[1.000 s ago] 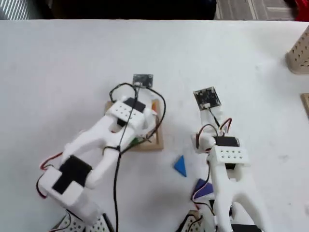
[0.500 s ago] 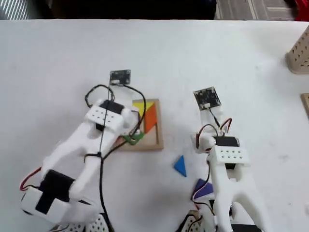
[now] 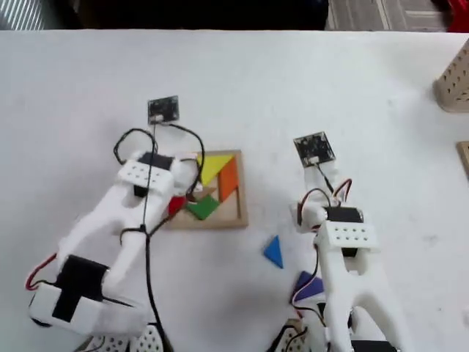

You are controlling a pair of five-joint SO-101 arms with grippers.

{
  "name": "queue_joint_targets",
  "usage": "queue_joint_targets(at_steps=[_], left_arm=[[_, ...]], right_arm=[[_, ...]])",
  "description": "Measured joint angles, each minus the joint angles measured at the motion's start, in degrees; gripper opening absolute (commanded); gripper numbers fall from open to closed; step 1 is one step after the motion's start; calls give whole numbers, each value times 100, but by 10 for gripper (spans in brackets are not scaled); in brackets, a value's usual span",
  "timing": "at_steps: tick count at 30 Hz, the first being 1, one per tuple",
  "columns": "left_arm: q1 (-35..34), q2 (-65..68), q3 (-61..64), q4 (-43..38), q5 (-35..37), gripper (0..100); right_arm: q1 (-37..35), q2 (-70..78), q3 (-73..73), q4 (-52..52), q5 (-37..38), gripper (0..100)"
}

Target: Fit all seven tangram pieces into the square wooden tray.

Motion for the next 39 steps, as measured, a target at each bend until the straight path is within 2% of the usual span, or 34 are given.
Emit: queue_joint_targets(at_steps=[8, 14, 23, 28, 35, 39], left_arm=[[9, 800, -422, -70, 114, 23], [35, 914, -747, 9, 132, 23], [835, 967, -853, -141, 132, 23], [879, 967, -1073, -246, 132, 23], [879, 967, -1855, 466, 132, 23], [1020, 782, -1785, 1020, 141, 23]], right_arm=[[0, 0, 0, 0, 0, 24], [0, 0, 0, 0, 0, 24], [0, 0, 0, 0, 0, 24], [0, 0, 0, 0, 0, 24], [0, 0, 0, 0, 0, 24], [0, 0, 0, 0, 0, 24]])
